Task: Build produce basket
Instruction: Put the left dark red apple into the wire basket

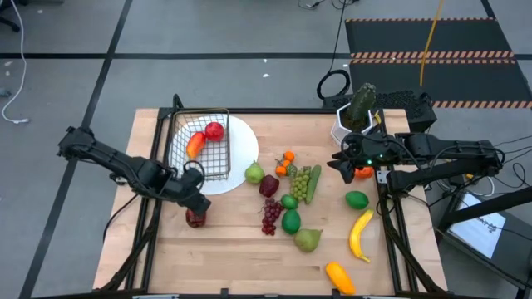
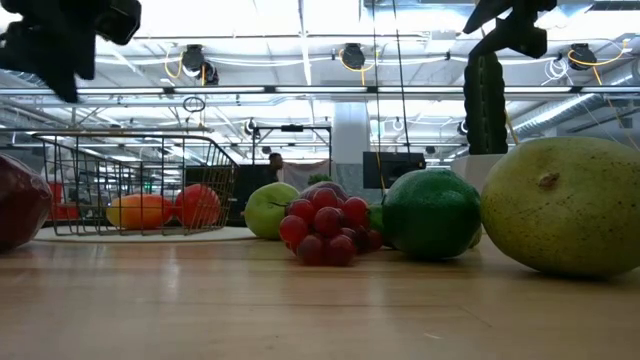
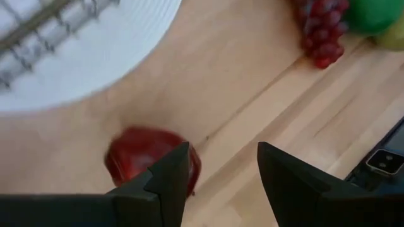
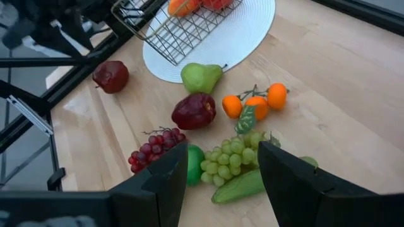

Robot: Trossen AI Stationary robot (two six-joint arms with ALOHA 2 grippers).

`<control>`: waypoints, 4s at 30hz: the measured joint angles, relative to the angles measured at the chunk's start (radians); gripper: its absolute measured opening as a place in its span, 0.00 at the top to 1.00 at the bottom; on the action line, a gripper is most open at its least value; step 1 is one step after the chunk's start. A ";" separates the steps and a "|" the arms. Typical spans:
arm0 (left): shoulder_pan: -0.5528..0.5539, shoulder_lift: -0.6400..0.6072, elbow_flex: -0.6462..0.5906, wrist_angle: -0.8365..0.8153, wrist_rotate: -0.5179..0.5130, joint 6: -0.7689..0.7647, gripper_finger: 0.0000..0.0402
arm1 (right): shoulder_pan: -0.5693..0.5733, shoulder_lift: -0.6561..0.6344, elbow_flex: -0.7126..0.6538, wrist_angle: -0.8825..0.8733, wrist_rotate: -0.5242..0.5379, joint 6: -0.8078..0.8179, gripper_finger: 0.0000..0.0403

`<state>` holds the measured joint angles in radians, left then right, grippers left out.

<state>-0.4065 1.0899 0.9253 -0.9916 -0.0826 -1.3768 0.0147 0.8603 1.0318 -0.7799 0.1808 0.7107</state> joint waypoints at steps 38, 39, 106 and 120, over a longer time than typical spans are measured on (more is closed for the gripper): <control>0.016 0.293 -0.001 -0.151 0.191 -0.437 0.01 | 0.000 -0.003 -0.076 0.021 -0.133 -0.049 0.54; 0.022 0.300 -0.001 -0.155 0.191 -0.425 0.01 | 0.000 -0.003 -0.076 0.021 -0.133 -0.049 0.54; 0.059 0.304 -0.052 0.215 0.274 -0.352 0.24 | 0.000 -0.003 -0.075 0.037 -0.134 -0.054 0.54; 0.119 0.193 -0.051 0.590 0.124 -0.313 0.24 | 0.000 -0.003 -0.075 0.049 -0.131 -0.077 0.54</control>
<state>-0.2875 1.2829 0.8745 -0.4014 0.0414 -1.6894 0.0147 0.8574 0.9568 -0.7304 0.0498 0.6339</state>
